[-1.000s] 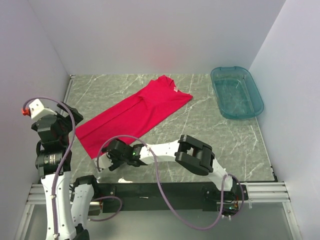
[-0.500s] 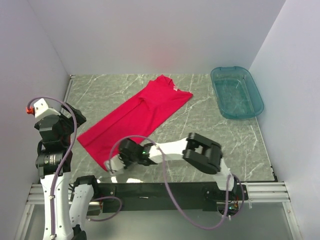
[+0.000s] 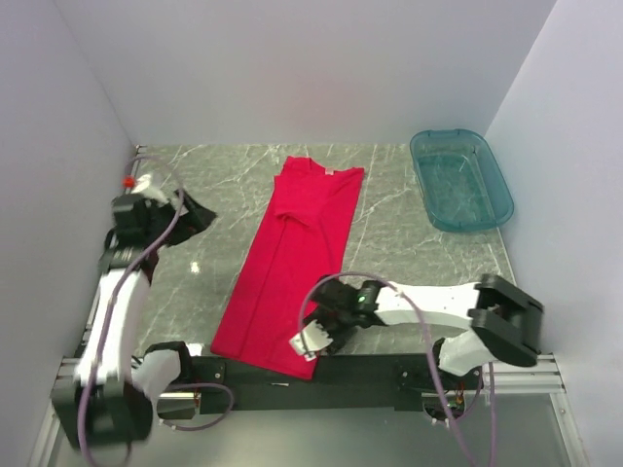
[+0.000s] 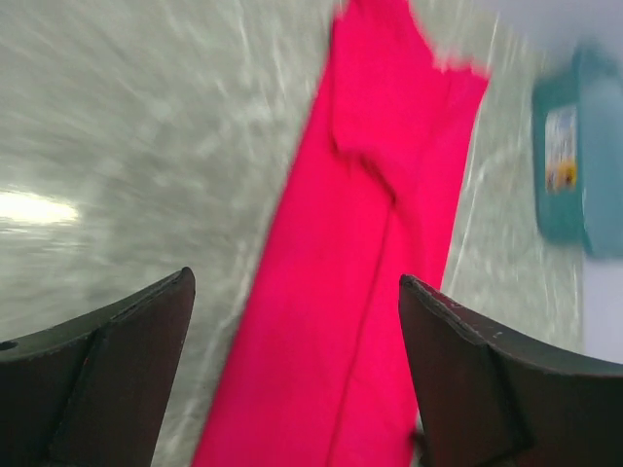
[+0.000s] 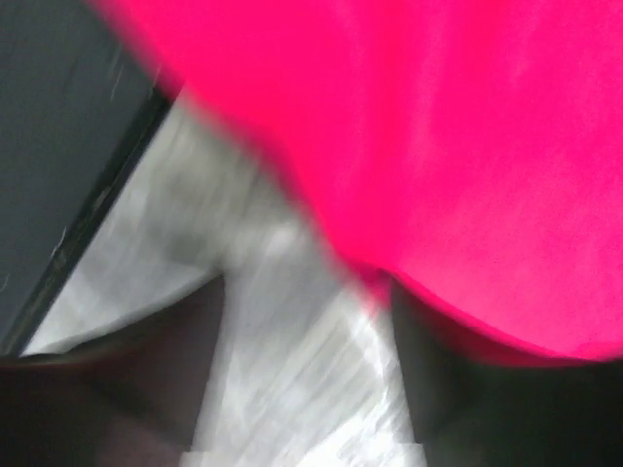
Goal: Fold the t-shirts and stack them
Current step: Fold the tshirt
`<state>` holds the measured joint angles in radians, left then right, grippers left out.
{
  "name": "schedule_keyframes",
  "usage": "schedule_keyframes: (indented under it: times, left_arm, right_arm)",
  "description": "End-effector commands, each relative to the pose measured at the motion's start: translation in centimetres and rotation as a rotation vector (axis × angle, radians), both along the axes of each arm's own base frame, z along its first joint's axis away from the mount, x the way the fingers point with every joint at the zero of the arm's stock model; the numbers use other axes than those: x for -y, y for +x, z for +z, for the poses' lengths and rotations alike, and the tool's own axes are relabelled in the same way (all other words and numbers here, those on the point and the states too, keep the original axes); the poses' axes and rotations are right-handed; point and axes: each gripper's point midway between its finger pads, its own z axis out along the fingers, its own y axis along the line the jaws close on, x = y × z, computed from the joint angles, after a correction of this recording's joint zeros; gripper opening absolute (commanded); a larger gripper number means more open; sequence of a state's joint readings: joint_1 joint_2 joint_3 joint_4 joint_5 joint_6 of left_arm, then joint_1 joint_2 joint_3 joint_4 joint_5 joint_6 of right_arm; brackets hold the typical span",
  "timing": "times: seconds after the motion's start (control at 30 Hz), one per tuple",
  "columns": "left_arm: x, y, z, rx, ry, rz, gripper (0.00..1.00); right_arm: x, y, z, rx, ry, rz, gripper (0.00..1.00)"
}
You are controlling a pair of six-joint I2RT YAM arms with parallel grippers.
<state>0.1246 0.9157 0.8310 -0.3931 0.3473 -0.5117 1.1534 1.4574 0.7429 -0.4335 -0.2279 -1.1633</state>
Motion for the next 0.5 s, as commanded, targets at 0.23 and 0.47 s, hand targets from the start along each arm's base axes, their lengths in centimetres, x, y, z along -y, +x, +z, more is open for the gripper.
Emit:
schedule_keyframes:
  times: [0.23, 0.47]
  left_arm:
    - [11.6, 12.1, -8.7, -0.259, 0.026, -0.256, 0.82]
    - [12.1, 19.0, -16.0, -0.404, 0.186, -0.242, 0.75]
  right_arm:
    - [6.9, 6.5, 8.9, 0.005, 0.252, -0.491, 0.92]
    - [7.8, 9.3, 16.4, -0.143, 0.663, -0.854, 0.93]
